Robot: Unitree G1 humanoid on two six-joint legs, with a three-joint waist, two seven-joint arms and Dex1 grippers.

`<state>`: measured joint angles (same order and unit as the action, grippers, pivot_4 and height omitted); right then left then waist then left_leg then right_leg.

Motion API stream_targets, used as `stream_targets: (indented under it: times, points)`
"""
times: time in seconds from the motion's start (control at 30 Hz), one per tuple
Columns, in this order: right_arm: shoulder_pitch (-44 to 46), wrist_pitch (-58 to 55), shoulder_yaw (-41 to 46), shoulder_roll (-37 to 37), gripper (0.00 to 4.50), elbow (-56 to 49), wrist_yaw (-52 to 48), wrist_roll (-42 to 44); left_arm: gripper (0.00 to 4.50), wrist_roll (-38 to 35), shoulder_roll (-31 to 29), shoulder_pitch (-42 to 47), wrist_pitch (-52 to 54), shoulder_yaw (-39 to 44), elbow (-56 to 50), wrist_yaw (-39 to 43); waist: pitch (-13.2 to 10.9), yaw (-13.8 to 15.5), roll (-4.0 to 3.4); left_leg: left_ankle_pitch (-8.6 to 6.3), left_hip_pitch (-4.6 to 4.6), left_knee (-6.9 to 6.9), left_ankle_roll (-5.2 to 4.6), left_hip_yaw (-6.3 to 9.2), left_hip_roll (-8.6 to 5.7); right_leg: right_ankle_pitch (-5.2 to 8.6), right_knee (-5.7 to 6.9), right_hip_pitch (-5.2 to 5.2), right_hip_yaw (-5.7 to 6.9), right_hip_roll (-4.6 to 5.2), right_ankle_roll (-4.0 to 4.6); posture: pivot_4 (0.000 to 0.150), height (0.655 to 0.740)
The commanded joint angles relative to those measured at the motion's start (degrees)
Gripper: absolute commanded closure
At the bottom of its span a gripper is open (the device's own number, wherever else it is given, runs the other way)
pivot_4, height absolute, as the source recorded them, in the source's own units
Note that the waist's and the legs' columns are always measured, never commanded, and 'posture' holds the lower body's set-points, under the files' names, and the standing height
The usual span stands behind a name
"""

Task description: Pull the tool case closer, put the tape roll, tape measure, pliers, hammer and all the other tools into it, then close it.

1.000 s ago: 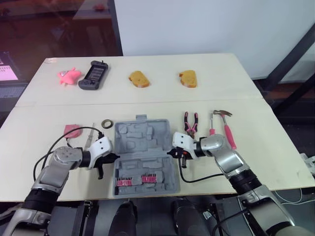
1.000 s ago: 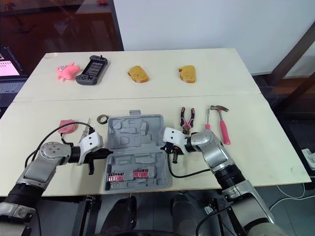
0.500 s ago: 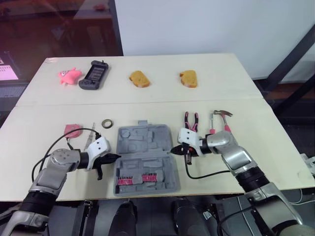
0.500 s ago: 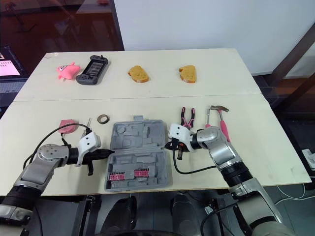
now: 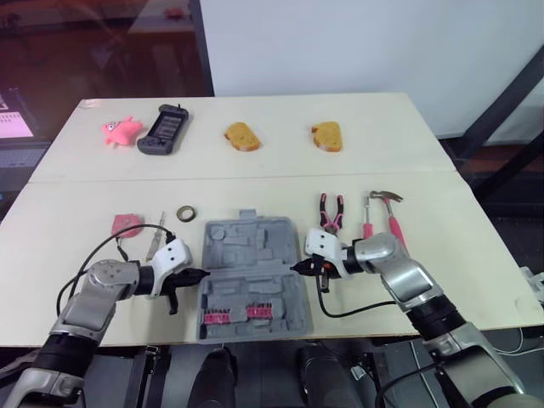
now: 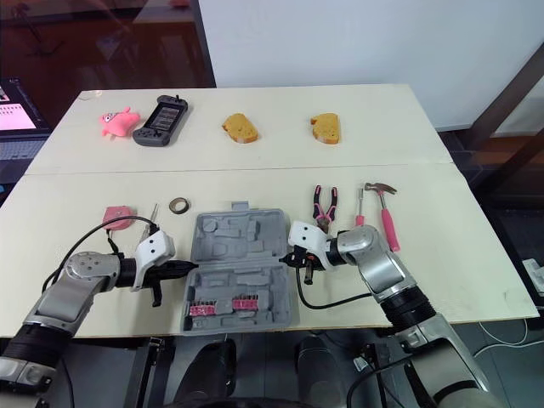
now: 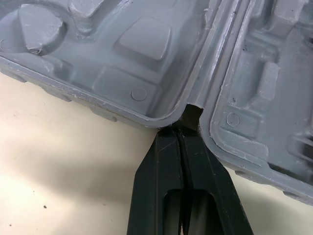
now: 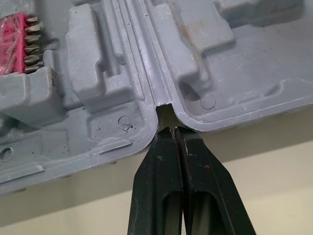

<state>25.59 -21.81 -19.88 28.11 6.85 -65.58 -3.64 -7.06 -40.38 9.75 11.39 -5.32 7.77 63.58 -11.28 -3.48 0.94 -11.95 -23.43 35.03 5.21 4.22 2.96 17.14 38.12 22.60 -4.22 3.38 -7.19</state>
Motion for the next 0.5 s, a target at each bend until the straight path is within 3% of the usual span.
stream_targets:
  times: [0.03,0.5]
  points:
    - [-1.02,-1.02,-1.13,-0.95,4.43,-4.36,-0.49,2.35,4.5,-1.24,-0.31,-1.2,-0.09,-0.02,-2.62,0.62,0.0,0.01,0.0,0.0,0.0,0.0,0.0,0.0,0.0,0.0,0.0,0.0,0.0,0.0,0.0,0.15,0.74]
    - [-4.96,-4.76,-1.35,0.61,4.43,-8.99,-0.06,3.38,4.5,-2.94,-0.98,-9.89,3.55,1.52,-10.33,-1.5,0.01,0.19,0.01,-0.01,0.01,-0.01,0.0,0.0,0.0,0.01,-0.04,-0.01,0.0,0.01,0.01,0.15,0.74]
